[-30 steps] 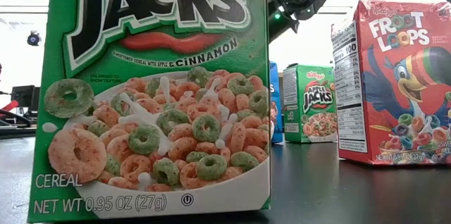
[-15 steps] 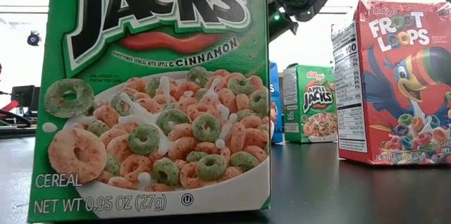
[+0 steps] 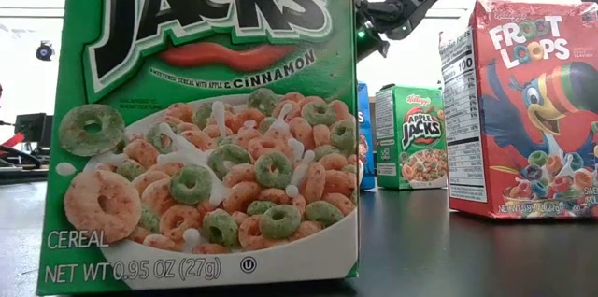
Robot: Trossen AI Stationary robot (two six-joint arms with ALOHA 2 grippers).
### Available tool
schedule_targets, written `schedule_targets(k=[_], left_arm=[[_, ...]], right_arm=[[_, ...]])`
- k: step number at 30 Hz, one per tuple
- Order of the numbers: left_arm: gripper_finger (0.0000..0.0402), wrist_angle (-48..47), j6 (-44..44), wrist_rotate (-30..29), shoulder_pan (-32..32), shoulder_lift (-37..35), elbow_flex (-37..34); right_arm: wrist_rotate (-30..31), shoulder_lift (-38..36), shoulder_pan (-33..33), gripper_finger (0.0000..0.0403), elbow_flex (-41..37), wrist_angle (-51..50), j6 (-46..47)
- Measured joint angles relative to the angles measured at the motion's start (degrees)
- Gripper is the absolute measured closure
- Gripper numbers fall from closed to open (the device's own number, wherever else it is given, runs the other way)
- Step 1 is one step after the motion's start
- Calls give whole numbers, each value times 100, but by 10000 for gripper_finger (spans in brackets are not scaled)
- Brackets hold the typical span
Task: Stack cereal on shelf
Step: Put the bottom left blue cereal box on the shelf
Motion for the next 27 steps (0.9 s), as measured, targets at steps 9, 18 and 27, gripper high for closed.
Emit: schedule_targets(k=[9,18,27], left_arm=[[402,2,-31,1,0,0,0],[402,2,-44,1,0,0,0],[402,4,-7,1,0,0,0]], right_arm=[[65,-2,-41,390,100,-8,157],[61,0,-140,390,160,13,160],[22,13,-173,390,153,153,133]])
